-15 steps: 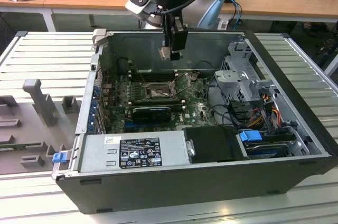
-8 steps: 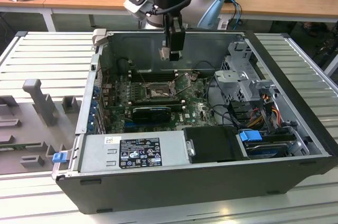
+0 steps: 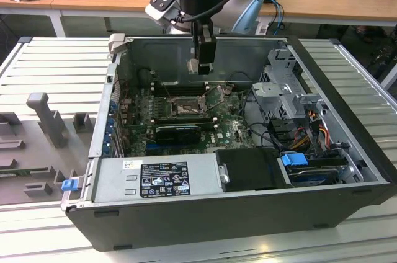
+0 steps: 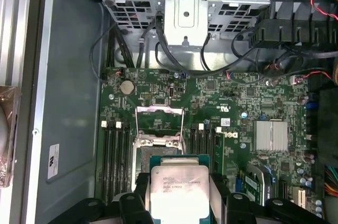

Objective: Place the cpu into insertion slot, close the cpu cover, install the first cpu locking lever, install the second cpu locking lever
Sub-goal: 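Place the cpu into insertion slot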

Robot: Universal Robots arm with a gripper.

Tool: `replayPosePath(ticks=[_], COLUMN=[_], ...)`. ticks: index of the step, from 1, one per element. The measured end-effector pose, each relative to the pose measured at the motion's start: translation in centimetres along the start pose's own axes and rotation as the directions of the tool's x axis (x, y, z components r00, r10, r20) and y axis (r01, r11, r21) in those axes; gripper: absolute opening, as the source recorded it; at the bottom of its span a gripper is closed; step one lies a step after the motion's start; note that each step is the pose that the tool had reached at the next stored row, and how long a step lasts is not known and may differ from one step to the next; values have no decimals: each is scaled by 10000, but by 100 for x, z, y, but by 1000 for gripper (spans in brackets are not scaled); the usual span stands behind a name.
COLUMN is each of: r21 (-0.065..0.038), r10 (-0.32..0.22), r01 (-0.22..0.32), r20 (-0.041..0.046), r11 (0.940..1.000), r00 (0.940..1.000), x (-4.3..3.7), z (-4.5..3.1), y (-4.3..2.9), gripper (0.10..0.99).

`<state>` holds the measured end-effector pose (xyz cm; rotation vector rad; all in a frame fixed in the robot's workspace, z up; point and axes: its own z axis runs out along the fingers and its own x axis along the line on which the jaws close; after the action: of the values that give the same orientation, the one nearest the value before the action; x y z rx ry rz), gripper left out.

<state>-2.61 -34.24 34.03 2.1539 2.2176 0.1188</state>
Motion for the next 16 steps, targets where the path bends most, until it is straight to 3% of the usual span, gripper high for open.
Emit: replayPosePath(ticks=[16], r21=[0], r10=[0], r01=[0], r20=[0], r11=[10000], r00=[10000], x=[-2], z=[110], y=[-10], gripper=[533])
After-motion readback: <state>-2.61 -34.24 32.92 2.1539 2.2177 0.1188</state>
